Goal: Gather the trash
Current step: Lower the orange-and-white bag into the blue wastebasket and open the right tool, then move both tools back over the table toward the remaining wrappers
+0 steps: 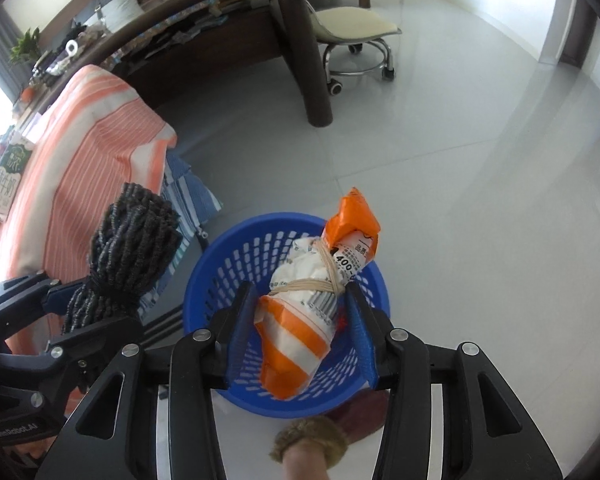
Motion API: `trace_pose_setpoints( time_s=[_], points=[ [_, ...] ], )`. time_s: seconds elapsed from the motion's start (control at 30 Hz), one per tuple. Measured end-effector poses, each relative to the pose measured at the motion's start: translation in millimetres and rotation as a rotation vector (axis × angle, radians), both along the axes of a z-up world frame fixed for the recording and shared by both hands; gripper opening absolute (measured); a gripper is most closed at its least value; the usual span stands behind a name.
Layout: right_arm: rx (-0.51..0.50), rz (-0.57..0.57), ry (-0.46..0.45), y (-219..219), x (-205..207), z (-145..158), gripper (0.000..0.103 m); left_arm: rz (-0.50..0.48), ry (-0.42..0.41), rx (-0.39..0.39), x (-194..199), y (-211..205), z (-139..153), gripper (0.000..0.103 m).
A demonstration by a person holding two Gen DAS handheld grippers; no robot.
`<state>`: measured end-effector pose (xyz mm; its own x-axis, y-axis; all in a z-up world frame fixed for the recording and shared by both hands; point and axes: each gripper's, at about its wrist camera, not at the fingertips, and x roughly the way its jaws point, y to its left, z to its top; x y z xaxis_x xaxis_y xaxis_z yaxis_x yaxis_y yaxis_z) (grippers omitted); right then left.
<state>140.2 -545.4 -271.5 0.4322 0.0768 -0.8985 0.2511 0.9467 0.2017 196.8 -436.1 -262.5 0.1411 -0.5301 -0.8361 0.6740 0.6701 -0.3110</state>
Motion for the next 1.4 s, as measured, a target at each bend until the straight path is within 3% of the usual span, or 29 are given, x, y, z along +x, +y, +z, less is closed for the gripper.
trace_pose_setpoints(
  time_s=[0.1, 0.23, 0.43, 0.57, 0.77, 1.03, 1.27, 1.4],
  points=[
    [0.007, -0.015, -0.011, -4, 1, 0, 0.064, 0.015, -0.002, 0.010, 3, 0, -1, 0.066],
    [0.003, -0.034, -0.046, -9, -3, 10, 0.067, 0.026, -0.020, -0.032, -2, 10, 12, 0.066],
    [-0.049, -0.079, -0.149, -7, -18, 42, 0.083, 0.047, -0.181, -0.038, -32, 41, 54, 0.066],
    [-0.113, -0.086, -0.245, 10, -25, 70, 0.084, 0.081, -0.264, -0.025, -50, 85, 75, 0.066],
    [-0.176, 0.020, -0.381, 80, -19, 102, 0.088, 0.253, -0.295, 0.060, -53, 178, 71, 0.066],
    [-0.176, 0.295, -0.438, 208, 8, 97, 0.088, 0.509, -0.320, 0.174, -45, 304, 61, 0.066],
    [-0.211, 0.539, -0.396, 311, 12, 70, 0.088, 0.633, -0.273, 0.157, -26, 375, 56, 0.066],
    [-0.227, 0.584, -0.378, 341, 10, 59, 0.088, 0.667, -0.265, 0.105, -6, 398, 69, 0.066]
  ],
)
